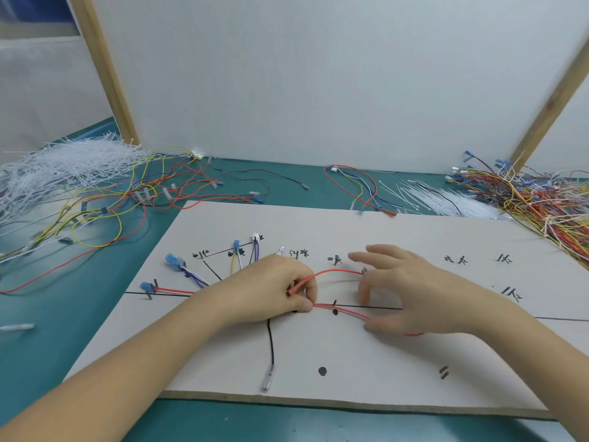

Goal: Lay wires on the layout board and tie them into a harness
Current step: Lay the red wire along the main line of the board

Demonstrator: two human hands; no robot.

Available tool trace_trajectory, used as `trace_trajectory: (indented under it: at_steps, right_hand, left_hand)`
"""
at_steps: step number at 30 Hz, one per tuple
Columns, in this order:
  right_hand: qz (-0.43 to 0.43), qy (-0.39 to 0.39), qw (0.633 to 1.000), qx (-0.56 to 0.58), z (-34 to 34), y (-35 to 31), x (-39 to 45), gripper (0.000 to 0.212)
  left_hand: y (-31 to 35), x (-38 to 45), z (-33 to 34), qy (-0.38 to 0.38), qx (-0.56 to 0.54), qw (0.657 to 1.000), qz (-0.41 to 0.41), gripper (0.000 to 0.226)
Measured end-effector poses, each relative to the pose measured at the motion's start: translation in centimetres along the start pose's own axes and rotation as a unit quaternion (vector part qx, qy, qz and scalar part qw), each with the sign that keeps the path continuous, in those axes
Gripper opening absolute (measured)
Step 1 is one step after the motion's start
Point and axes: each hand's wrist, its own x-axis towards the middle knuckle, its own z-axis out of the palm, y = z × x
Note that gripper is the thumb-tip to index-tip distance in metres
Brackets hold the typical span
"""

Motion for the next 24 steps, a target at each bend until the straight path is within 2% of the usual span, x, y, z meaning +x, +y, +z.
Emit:
trace_trajectory:
  at_steps: [3,5,9,13,17,20,24]
  right_hand:
    - [-0.009,-0.045,0.998,0.035,-0.5,1.3,-1.0,0.029]
    - [0.011,-0.034,0.997,0.065,-0.8,1.7,-1.2,0.022]
    - [0.038,0.045,0.992,0.107,-0.5,1.7,-0.1,0.031]
    - [0.046,0.082,0.982,0.162,-0.5,1.3,0.6,0.050]
    - [0.077,0.205,0.940,0.260,-1.7,2.7,0.0,0.060]
    - [0.122,0.226,0.947,0.192,-1.9,4.3,-0.5,0.058]
    - [0.156,0.142,0.975,0.067,-0.5,5.4,-0.5,0.048]
  left_hand:
    - [0.0,-0.1,0.7,0.022,0.006,1.000,0.001,0.007]
    - [-0.1,-0.1,0.9,0.031,0.007,0.999,0.002,0.009]
    - [-0.2,-0.1,1.1,0.047,0.009,0.999,0.000,0.011]
    - [-0.2,-0.2,1.3,0.060,0.008,0.998,0.002,0.006]
    - [-0.3,-0.2,1.3,0.061,-0.010,0.998,-0.008,0.011]
    - [-0.3,-0.2,1.3,0.055,-0.015,0.998,-0.010,0.010]
    - [-0.2,-0.2,1.3,0.056,-0.020,0.998,-0.008,0.017]
